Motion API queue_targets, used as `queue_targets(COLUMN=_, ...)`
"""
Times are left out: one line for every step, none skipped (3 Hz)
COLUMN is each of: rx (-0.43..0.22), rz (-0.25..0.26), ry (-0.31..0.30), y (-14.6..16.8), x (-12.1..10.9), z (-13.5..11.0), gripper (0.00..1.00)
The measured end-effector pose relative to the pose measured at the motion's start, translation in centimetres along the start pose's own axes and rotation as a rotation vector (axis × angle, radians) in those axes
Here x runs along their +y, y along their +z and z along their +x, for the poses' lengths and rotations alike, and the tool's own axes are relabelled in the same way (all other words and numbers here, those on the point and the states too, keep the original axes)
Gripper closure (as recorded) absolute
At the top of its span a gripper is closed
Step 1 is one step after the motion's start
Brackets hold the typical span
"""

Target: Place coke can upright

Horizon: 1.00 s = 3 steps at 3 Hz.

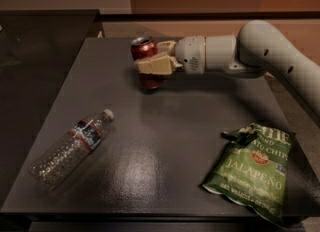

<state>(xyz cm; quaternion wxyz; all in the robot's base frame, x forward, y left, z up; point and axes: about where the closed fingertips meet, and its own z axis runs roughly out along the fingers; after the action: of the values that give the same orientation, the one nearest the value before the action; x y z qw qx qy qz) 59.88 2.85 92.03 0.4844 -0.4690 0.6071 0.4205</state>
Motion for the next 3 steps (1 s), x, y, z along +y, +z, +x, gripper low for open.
queue_targets(rx=-0.038, rz=-0.006, ry=-0.010, y=-0.12, x=0.01, z=0.69, gripper=0.59)
queue_targets(rx=-0.077, rz=-0.016, ry=-0.039, y=-0.19, x=0.05, z=1.08, gripper=0.37)
queue_targets(rx=-0.105, rz=-0.024, ry=-0.063, y=-0.33, x=-0.01, z=1.51, gripper=0.14)
